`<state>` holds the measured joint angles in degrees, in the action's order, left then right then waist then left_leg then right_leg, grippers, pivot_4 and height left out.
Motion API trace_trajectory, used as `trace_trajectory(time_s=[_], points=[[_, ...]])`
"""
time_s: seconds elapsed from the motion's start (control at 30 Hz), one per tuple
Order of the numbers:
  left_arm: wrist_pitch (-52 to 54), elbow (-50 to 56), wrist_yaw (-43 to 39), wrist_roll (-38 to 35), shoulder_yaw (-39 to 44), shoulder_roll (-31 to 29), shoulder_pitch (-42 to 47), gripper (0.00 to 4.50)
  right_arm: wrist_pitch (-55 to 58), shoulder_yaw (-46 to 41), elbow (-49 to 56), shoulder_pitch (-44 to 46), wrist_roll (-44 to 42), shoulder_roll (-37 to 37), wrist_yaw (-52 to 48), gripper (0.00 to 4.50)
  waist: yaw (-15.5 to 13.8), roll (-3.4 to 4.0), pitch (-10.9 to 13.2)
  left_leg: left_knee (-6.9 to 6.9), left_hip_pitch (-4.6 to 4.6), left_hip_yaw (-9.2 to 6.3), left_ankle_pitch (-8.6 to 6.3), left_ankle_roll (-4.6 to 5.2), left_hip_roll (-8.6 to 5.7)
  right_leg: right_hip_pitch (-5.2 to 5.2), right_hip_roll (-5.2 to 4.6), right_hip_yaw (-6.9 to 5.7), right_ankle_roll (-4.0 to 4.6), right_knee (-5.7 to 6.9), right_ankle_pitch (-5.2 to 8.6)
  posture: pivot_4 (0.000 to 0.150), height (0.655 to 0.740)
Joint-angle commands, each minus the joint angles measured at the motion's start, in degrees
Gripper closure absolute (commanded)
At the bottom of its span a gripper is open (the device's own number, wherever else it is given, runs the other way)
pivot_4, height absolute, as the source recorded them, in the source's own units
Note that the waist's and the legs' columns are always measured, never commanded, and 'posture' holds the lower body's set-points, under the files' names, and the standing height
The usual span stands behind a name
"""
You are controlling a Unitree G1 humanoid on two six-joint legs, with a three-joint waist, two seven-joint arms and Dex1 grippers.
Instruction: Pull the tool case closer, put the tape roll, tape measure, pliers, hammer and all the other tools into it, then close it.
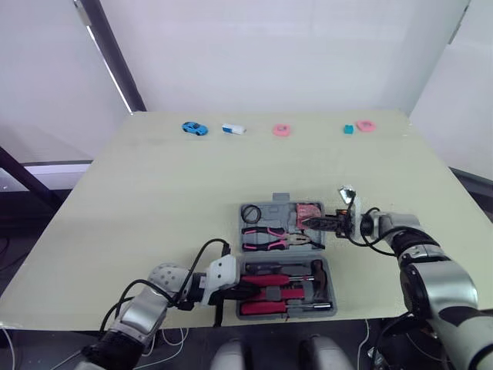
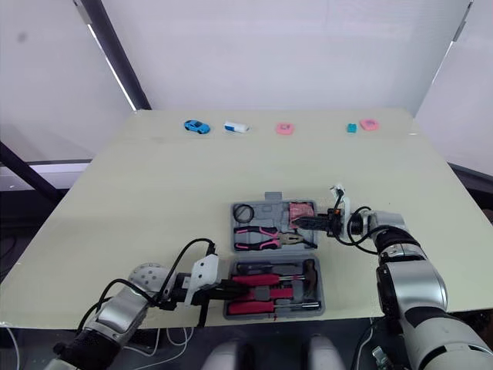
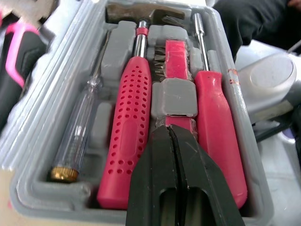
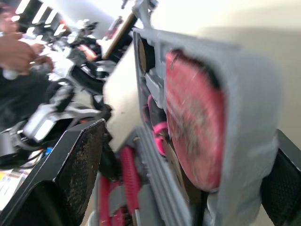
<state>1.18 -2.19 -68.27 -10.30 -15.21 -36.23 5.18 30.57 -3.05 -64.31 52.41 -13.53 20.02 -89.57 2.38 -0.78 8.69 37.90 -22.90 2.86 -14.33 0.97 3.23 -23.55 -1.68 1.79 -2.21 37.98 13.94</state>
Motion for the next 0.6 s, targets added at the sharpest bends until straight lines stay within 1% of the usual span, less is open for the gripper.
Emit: trace_trajectory(time_s=[0.03,0.2,0.33,0.47,0.57,0.6], points=[[2.5,1.07,-0.14,-1.93,2.29,-2.03,-3.28,4.5,4.16,1.98,8.8,-1.94,-5.2,2.11,-2.93,0.05,0.02,0.0,0.0,-0.06,0.0,-0.01,0.0,0.0,0.0,-0.02,0.0,0.0,0.0,-0.01,0.0,0.15,0.74],[4.01,3.49,-0.08,-6.87,7.09,-3.59,-6.78,4.5,12.71,8.0,26.46,-9.23,-15.0,7.94,-2.93,0.05,-0.08,0.03,0.02,-0.37,0.04,-0.09,0.0,0.0,0.01,-0.14,-0.03,-0.01,0.12,-0.03,0.07,0.15,0.74],[3.9,4.84,-0.35,-9.72,12.01,-5.68,-10.0,4.5,21.04,11.34,44.49,-17.7,-23.71,16.01,-2.93,0.05,-0.4,0.03,0.05,-0.47,0.02,-0.13,0.0,0.0,0.0,-0.16,-0.09,-0.05,0.13,-0.09,0.09,0.15,0.74],[-0.52,1.95,1.2,-7.86,16.42,-7.84,-12.35,4.5,25.12,8.84,59.13,-26.72,-27.12,20.12,-1.14,0.05,-0.62,-0.04,0.09,-0.51,-0.03,-0.22,0.0,-0.01,-0.01,-0.19,-0.2,-0.16,0.15,-0.19,0.12,0.15,0.74],[-0.42,-0.92,1.87,-9.31,20.25,-8.39,-12.6,4.5,24.26,4.18,65.87,-32.0,-28.88,21.08,3.56,0.05,-0.5,-0.08,0.14,-0.46,0.02,-0.17,0.0,-0.01,-0.01,-0.22,-0.23,-0.12,0.31,-0.16,0.23,0.15,0.74],[0.05,-1.99,2.2,-9.97,21.7,-8.37,-12.27,4.5,22.21,2.07,67.81,-33.96,-28.45,21.01,5.93,0.05,-0.44,-0.09,0.14,-0.44,0.03,-0.15,0.0,-0.01,-0.01,-0.22,-0.23,-0.1,0.31,-0.16,0.24,0.15,0.74]])
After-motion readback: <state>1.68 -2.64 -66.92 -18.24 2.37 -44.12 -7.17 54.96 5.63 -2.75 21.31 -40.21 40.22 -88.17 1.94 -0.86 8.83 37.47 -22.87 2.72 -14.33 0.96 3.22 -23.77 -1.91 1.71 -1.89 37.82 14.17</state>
